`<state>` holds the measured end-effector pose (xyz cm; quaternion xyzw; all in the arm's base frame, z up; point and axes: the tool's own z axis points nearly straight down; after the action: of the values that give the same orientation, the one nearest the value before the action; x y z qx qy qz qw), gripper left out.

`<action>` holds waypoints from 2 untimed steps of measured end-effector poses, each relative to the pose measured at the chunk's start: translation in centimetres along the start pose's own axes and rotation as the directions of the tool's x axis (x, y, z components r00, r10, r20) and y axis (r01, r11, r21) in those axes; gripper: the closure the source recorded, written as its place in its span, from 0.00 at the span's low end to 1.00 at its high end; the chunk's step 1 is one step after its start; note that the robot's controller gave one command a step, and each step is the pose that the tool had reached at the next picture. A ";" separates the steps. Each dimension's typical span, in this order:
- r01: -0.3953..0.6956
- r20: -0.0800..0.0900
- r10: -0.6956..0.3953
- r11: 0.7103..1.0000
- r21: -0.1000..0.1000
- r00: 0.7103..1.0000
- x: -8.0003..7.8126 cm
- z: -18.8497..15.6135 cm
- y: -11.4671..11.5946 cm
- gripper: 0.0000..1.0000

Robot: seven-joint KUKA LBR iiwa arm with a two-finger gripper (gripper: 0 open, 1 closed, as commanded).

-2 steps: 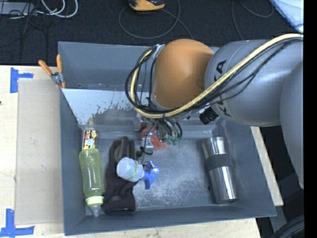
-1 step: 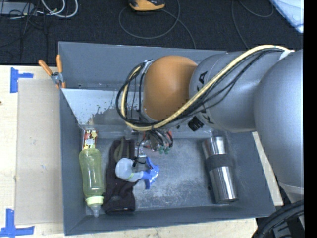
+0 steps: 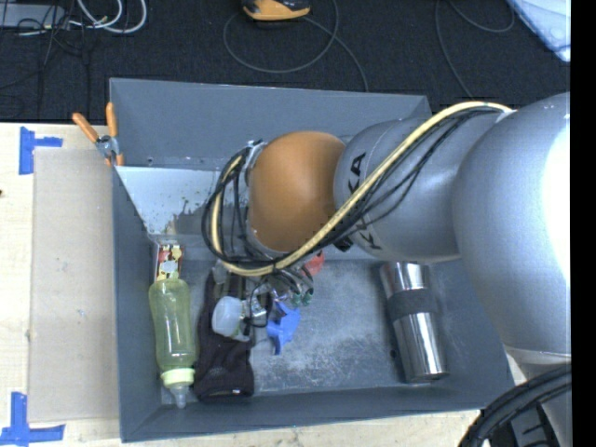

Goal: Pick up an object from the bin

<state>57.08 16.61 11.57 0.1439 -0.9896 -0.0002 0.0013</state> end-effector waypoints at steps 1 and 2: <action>-0.139 0.000 0.139 0.990 -0.002 0.990 -0.1 3.1 -0.9 0.00; 0.224 0.012 -0.224 0.975 0.001 0.975 0.3 4.1 -0.4 1.00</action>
Offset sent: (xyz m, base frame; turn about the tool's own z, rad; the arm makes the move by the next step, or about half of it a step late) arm -0.0064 -0.0065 -0.0457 -0.2295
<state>56.86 16.11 7.48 0.2544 -0.9671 -0.0013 -0.0048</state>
